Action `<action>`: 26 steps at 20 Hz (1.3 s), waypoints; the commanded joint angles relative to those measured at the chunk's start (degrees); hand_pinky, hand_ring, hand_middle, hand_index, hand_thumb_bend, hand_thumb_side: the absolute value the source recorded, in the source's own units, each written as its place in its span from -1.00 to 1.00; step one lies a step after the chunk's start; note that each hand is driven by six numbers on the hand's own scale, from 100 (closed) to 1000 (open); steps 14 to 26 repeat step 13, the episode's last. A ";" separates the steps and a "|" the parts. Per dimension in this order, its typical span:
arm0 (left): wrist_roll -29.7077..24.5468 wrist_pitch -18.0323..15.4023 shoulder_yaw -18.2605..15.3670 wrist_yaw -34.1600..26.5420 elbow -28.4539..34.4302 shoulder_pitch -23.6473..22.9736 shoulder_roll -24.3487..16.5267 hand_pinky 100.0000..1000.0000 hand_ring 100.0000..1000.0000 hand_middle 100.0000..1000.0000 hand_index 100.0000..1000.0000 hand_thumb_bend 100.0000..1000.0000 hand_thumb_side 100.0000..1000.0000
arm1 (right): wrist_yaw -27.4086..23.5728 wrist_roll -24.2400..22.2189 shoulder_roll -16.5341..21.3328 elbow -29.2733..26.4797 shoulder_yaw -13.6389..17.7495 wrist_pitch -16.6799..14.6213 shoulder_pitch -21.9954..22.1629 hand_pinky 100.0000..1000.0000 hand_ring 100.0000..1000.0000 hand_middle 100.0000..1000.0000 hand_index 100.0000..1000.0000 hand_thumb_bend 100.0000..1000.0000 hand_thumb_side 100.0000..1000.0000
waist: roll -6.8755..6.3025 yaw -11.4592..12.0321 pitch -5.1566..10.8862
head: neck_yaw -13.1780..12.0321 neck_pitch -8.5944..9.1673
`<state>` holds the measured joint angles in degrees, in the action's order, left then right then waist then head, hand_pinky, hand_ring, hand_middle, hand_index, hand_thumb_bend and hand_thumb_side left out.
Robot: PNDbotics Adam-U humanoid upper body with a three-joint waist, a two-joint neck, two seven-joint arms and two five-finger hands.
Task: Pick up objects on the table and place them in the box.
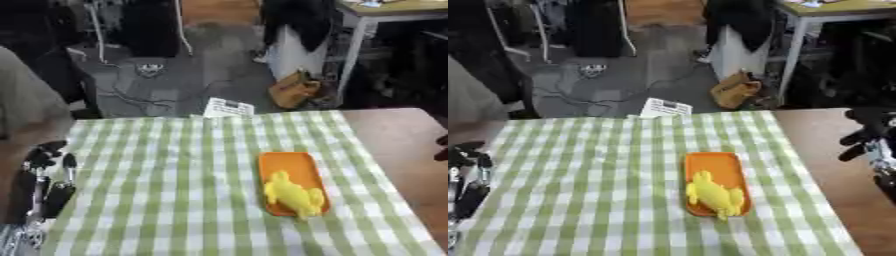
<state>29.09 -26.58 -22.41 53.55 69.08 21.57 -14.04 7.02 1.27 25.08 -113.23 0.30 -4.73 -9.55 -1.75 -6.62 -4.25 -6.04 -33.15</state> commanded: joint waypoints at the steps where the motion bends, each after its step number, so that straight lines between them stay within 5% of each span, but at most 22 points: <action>1: -2.28 2.43 0.54 -2.60 3.41 0.85 -1.50 0.05 0.21 0.38 0.65 -0.81 1.00 | 0.31 0.15 1.60 -1.36 0.45 0.08 -0.49 -0.08 0.12 0.41 0.45 -1.00 0.34 | -0.62 0.01 1.28 | -0.08 0.38; 5: -5.53 5.84 1.13 -6.04 6.40 0.93 -1.87 0.04 0.20 0.37 0.65 -0.81 1.00 | 0.33 0.23 1.59 -1.36 0.52 0.11 -0.48 -0.08 0.12 0.41 0.45 -1.00 0.34 | -0.58 -0.10 1.25 | 0.06 0.34; 9: -18.97 22.79 3.27 -34.17 21.02 0.71 -5.71 -0.01 0.16 0.34 0.65 -0.78 1.00 | 0.34 0.18 1.61 -1.36 0.46 0.12 -0.52 -0.08 0.12 0.41 0.45 -1.00 0.34 | -0.66 -0.17 1.29 | -0.11 0.46; 11: -22.51 27.83 2.89 -48.80 26.29 0.01 -7.92 -0.03 0.14 0.34 0.65 -0.75 1.00 | 0.36 0.17 1.65 -1.36 0.46 0.12 -0.46 -0.08 0.12 0.41 0.45 -1.00 0.34 | -0.68 -0.12 1.30 | -0.05 0.43; 13: -23.94 30.21 2.31 -56.27 29.35 -0.39 -8.99 -0.06 0.12 0.30 0.64 -0.70 1.00 | 0.40 0.16 1.65 -1.36 0.47 0.11 -0.48 -0.08 0.11 0.41 0.45 -1.00 0.34 | -0.71 -0.09 1.31 | -0.22 0.52; 26: -23.94 30.21 2.31 -56.27 29.35 -0.39 -8.99 -0.06 0.12 0.30 0.64 -0.70 1.00 | 0.40 0.16 1.65 -1.36 0.47 0.11 -0.48 -0.08 0.11 0.41 0.45 -1.00 0.34 | -0.71 -0.09 1.31 | -0.22 0.52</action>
